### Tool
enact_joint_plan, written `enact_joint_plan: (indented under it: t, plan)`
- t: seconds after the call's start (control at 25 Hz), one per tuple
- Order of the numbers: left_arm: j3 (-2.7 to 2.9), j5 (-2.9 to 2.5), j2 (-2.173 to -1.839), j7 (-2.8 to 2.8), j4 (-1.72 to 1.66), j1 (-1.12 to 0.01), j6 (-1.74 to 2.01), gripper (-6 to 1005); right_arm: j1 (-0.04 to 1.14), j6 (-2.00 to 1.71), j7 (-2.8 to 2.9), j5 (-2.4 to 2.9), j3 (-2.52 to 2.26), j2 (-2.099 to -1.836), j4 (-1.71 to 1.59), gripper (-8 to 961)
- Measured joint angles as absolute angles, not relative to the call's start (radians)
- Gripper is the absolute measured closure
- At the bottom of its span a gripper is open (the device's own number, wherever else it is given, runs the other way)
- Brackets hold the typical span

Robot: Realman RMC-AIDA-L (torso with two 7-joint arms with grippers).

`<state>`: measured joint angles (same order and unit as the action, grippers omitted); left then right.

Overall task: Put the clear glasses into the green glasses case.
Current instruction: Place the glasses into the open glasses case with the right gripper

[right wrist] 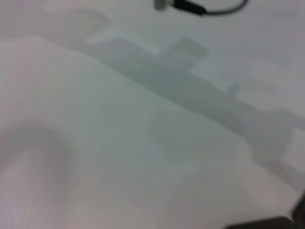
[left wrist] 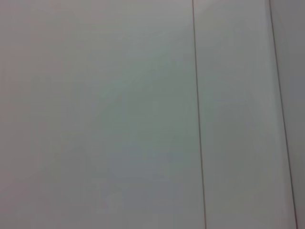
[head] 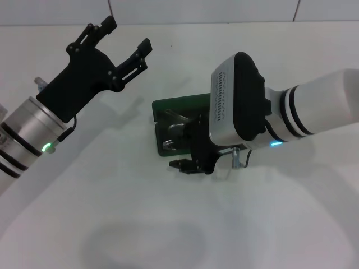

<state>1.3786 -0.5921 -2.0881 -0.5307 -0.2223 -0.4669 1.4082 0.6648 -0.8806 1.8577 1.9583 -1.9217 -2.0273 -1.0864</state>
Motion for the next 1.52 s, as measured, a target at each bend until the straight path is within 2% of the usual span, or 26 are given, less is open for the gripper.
enact_joint_plan:
  t: [0.36, 0.52, 0.8, 1.52]
  plan:
    - [1.379, -0.592, -2.088, -0.531, -0.220, -0.460, 1.408, 146, 0.502, -0.950, 1.859, 2.003, -1.828, -2.023, -1.284, 496]
    - [1.379, -0.592, -2.088, -0.531, -0.220, -0.460, 1.410, 146, 0.475, -0.997, 1.895, 2.050, -1.767, -2.022, -1.312, 496]
    - [1.380, -0.592, -2.088, -0.538, -0.221, -0.468, 1.410, 146, 0.491, -1.026, 1.908, 2.064, -1.715, -2.021, -1.282, 496]
    - [1.382, -0.595, -2.091, -0.540, -0.216, -0.466, 1.416, 146, 0.629, -1.017, 1.913, 2.064, -1.710, -2.027, -1.085, 495]
